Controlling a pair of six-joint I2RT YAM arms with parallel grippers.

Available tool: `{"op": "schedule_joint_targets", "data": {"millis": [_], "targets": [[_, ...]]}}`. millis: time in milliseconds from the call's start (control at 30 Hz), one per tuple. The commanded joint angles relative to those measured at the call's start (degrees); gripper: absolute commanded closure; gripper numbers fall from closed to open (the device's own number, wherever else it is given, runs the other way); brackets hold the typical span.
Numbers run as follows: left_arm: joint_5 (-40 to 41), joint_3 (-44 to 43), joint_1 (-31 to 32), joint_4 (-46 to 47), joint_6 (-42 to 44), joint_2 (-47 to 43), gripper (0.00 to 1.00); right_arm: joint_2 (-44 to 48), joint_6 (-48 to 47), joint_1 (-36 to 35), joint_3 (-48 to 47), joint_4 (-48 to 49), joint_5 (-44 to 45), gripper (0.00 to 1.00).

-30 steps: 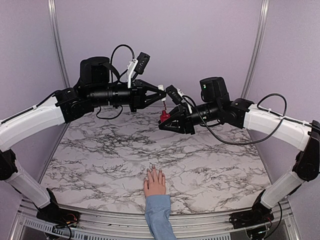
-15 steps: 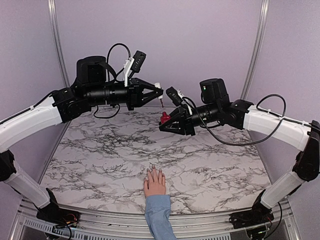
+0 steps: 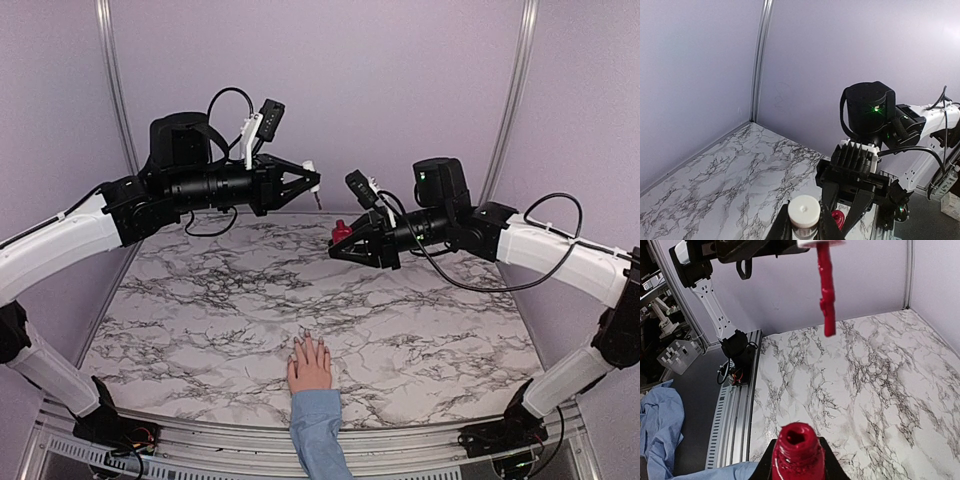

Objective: Paint the nails
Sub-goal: Paint the nail with the hand.

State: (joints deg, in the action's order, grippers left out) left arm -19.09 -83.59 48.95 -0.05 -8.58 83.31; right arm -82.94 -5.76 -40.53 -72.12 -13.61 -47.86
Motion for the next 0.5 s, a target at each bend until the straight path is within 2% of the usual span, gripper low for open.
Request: {"op": "schedule_joint_targets", "data": {"millis": [0, 300, 467], "targets": [[8.8, 0.75, -0.47, -1.84, -5.03, -0.44, 1.0, 3.7, 2.31, 2.08, 1.89, 2.15, 1.41, 1.0], [22.26, 2.37, -0.15, -5.81, -16.49, 0.77, 1.0, 7.47, 2.67, 3.5, 4.81, 0.04, 5.05, 1.0], [31.18, 3.77, 2.47, -8.81, -22.62, 1.24, 1.0, 9.24, 2.07, 3.91, 6.12, -1.14, 6.75, 1.0]]}}
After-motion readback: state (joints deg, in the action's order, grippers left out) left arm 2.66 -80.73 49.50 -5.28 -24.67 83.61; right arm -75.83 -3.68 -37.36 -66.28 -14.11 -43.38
